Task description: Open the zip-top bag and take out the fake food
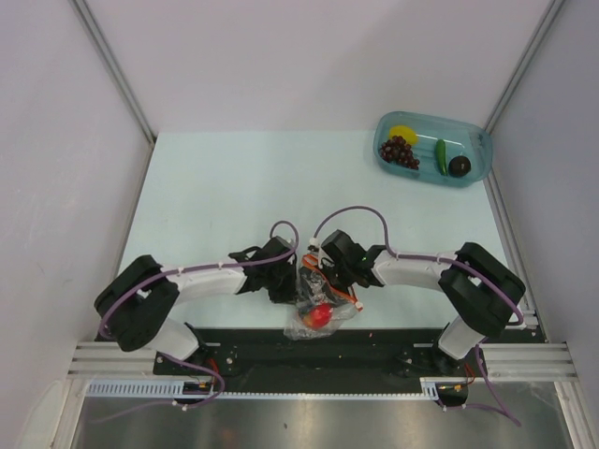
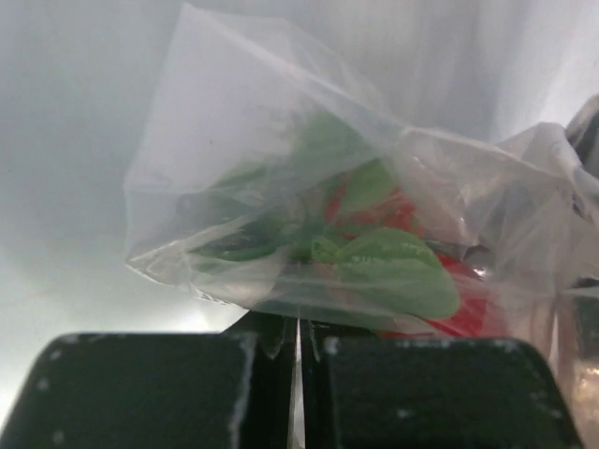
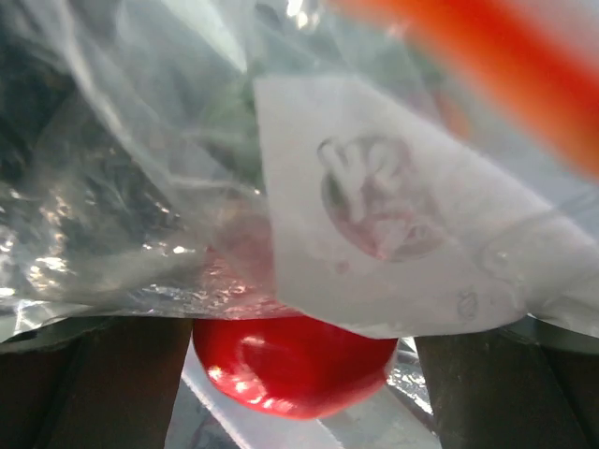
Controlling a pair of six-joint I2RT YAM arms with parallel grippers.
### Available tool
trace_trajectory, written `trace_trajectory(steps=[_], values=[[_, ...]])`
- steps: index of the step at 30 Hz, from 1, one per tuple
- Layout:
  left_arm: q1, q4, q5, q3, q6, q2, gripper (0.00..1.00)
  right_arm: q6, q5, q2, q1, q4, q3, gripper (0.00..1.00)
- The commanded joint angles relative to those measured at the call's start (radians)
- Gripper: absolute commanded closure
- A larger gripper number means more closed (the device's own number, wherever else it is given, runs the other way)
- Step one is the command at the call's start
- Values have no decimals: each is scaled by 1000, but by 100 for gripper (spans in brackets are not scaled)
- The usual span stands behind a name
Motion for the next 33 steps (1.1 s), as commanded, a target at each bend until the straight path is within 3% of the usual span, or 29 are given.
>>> trace_trajectory(steps=[1, 5, 7, 11, 15, 18, 19, 21, 25, 33], values=[[20, 63, -4, 61, 25, 40, 100, -17, 89, -1, 16, -20, 3, 9], [37, -112, -108, 241, 109, 106, 99, 33, 124, 15, -10, 60, 3, 16], [40, -255, -173, 300, 129, 100, 92, 65, 129, 30, -61, 104, 3, 16], [72, -410, -253, 354, 128, 27, 65, 87, 163, 39, -156, 152, 3, 15], [88, -445, -215, 316, 108, -97, 58, 105, 155, 41, -228, 199, 3, 14], [86, -425, -129, 275, 79, -146, 61, 107, 146, 42, -257, 199, 3, 12], [86, -368, -103, 233, 63, -180, 72, 102, 132, 44, -265, 198, 3, 11], [85, -301, -48, 195, 37, -206, 78, 99, 100, 46, -268, 193, 3, 10], [57, -108, 64, 121, -44, -205, 83, 95, 83, 44, -263, 187, 3, 7], [25, -5, 118, 78, -110, -139, 85, 116, -5, 36, -254, 213, 3, 5]])
